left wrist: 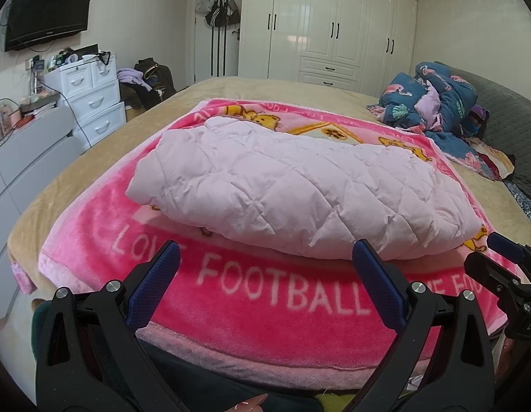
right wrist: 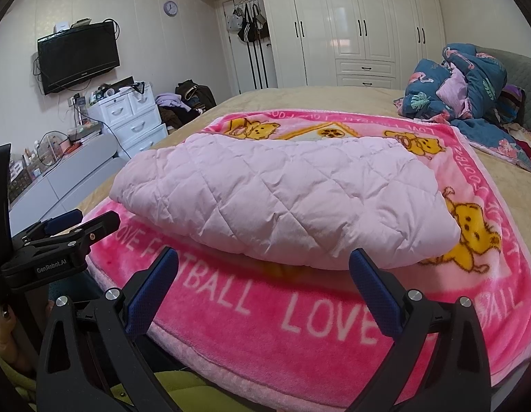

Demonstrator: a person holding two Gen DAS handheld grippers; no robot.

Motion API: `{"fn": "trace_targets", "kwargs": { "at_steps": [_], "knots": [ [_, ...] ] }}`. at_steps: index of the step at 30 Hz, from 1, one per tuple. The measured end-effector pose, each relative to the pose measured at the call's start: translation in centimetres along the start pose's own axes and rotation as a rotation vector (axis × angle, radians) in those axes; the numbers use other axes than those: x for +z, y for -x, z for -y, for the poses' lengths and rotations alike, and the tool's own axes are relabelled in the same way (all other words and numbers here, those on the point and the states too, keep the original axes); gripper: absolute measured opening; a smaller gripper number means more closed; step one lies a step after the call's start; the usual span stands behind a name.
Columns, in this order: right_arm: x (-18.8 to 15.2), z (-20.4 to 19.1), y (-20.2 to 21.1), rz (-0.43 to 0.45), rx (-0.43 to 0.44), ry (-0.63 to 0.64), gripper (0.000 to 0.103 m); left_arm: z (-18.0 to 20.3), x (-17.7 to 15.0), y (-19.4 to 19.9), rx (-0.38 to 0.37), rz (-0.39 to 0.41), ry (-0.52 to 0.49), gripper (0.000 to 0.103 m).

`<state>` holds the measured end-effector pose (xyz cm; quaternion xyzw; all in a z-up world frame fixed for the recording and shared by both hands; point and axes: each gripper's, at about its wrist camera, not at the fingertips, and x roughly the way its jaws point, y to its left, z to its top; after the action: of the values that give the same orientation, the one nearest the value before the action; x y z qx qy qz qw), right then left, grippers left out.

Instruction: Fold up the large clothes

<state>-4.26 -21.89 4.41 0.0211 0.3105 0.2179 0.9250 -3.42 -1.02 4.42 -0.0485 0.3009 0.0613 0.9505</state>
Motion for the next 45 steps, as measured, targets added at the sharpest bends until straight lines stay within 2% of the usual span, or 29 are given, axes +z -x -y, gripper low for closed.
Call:
{"fn": "trace_targets", "kwargs": {
  "at_steps": [28, 37, 45],
  "knots": [
    [-0.4, 0.0, -0.1, -0.002, 0.001, -0.004, 0.099, 0.1, 0.1, 0.1, 0.001, 0.0, -0.004, 0.094],
    [-0.7, 0.0, -0.2, -0.008, 0.001, -0.004, 0.099, -1.3, -0.2, 0.0, -0.021, -0.007, -0.009, 0.094],
    [-1.3, 0.0, -0.4, -0.024, 0.006, -0.028, 0.099, -1.3, -0.3, -0.2, 0.029, -0.029, -0.049, 0.094]
  ]
}}
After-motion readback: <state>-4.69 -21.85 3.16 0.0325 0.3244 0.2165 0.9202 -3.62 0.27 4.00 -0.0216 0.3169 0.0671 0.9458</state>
